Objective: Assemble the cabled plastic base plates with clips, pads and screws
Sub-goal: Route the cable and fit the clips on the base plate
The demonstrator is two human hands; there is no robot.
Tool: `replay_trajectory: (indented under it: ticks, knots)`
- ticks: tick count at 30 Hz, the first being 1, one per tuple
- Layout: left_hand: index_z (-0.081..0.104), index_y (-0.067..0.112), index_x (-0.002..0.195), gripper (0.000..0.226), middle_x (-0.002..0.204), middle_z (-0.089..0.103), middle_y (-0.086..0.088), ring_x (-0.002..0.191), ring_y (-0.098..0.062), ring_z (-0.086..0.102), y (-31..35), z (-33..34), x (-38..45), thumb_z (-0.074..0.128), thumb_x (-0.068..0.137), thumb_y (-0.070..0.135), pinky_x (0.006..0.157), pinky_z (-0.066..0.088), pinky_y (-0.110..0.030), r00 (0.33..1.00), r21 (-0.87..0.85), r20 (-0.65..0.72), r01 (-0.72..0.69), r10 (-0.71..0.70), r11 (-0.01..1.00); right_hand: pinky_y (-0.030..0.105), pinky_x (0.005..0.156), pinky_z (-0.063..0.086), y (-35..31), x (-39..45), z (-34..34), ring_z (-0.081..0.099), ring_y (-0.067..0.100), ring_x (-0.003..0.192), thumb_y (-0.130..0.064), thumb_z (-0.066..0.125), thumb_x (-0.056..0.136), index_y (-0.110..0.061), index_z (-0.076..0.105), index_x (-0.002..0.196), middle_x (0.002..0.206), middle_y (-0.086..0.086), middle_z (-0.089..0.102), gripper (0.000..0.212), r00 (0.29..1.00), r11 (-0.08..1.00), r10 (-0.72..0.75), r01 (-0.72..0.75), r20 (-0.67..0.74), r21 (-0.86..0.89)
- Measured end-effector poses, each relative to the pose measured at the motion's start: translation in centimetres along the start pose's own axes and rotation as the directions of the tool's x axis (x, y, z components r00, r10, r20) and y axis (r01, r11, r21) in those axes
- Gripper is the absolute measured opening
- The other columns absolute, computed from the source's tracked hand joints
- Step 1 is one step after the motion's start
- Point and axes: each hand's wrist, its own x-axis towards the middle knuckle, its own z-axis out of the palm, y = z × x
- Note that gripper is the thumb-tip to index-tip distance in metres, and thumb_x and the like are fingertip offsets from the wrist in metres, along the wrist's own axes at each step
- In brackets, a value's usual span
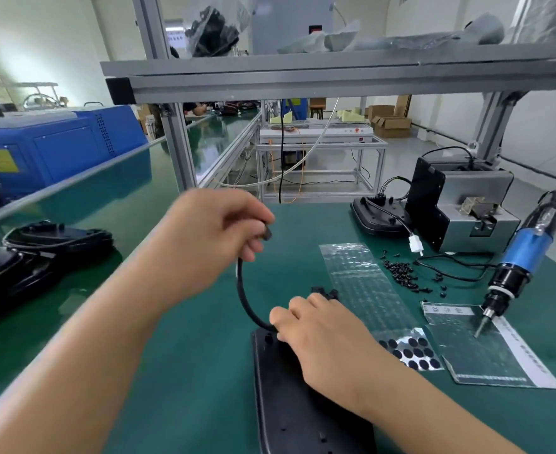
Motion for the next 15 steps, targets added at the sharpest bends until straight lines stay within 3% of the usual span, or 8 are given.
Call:
replay_trajectory:
  ticks: [3,5,7,10,15]
  knots:
    - [0.069,0.020,0.096,0.020,0.068,0.063,0.013,0.054,0.010,0.056,1.1,2.8,1.0,0.053,0.092,0.009,0.065,0.037,0.002,0.969,0.266,0.239,-0.128,0.063,0.955,0.036,0.070,0.023,0.1,0.6,0.3,0.028,0.022,0.081,-0.010,0.043,0.095,-0.019,0.035,0.118,0.089,0.002,0.031,0.025,1.000,0.999,-0.004,0.004,0.007,-0.048]
    - [0.068,0.018,0.096,0.023,0.071,0.066,0.009,0.053,0.010,0.057,1.2,3.9,1.4,0.050,0.091,0.005,0.064,0.041,-0.001,0.918,0.234,0.396,-0.100,-0.001,0.967,0.034,0.071,0.027,0.6,0.4,0.4,0.035,0.022,0.085,-0.024,0.042,0.100,-0.019,0.041,0.116,0.091,0.001,0.039,0.016,1.000,0.999,-0.016,0.017,-0.020,0.051]
    - [0.069,0.018,0.093,0.024,0.073,0.071,0.003,0.058,0.004,0.062,0.4,4.2,1.7,0.050,0.090,0.004,0.065,0.048,-0.007,0.880,0.191,0.468,-0.014,-0.079,0.981,0.029,0.079,0.034,1.8,-0.2,0.5,0.043,0.015,0.094,-0.037,0.045,0.099,-0.021,0.052,0.111,0.098,-0.004,0.053,0.021,0.998,0.954,0.052,-0.038,-0.041,0.297]
    - [0.070,0.017,0.093,0.021,0.073,0.073,0.003,0.067,-0.005,0.068,-1.9,4.0,1.5,0.053,0.091,0.004,0.062,0.051,-0.015,0.822,0.102,0.548,0.119,-0.156,0.988,0.011,0.088,0.036,3.1,-1.3,1.0,0.052,-0.003,0.099,-0.031,0.058,0.094,-0.029,0.065,0.107,0.103,-0.017,0.064,0.015,0.984,0.781,0.173,-0.112,-0.041,0.615]
    - [0.070,0.019,0.092,0.021,0.074,0.073,0.008,0.070,-0.007,0.070,-3.7,4.7,0.5,0.056,0.090,0.003,0.057,0.042,-0.005,0.775,0.039,0.609,0.178,-0.165,0.983,0.008,0.082,0.040,3.5,-1.6,1.8,0.061,-0.003,0.092,-0.024,0.066,0.089,-0.032,0.071,0.095,0.092,-0.016,0.071,0.011,0.958,0.585,0.286,-0.167,-0.010,0.793]
